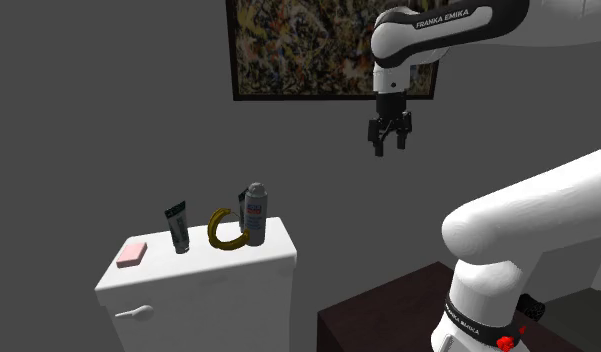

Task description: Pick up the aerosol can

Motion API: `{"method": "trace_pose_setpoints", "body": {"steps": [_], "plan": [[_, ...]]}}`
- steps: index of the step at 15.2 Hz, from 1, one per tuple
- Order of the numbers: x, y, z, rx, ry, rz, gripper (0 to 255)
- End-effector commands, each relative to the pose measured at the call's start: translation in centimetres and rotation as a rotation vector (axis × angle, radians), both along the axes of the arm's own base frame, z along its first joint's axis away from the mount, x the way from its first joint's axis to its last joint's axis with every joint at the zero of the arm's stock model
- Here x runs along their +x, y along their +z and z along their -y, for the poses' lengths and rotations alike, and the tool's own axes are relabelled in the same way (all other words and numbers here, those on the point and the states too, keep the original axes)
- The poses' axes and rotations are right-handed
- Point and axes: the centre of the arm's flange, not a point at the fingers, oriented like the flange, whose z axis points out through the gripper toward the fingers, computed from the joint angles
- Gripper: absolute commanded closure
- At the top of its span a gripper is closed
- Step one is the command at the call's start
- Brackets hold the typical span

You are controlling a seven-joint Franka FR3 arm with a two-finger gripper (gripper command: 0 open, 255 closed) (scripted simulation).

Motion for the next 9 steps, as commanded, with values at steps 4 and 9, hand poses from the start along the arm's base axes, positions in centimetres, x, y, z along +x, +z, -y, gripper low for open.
{"method": "trace_pose_setpoints", "body": {"steps": [4,9], "plan": [[1.7,-1.0,-3.3,0.002,0.008,0.013,0],[4.6,-2.6,-8.8,0.004,0.020,0.034,0]]}}
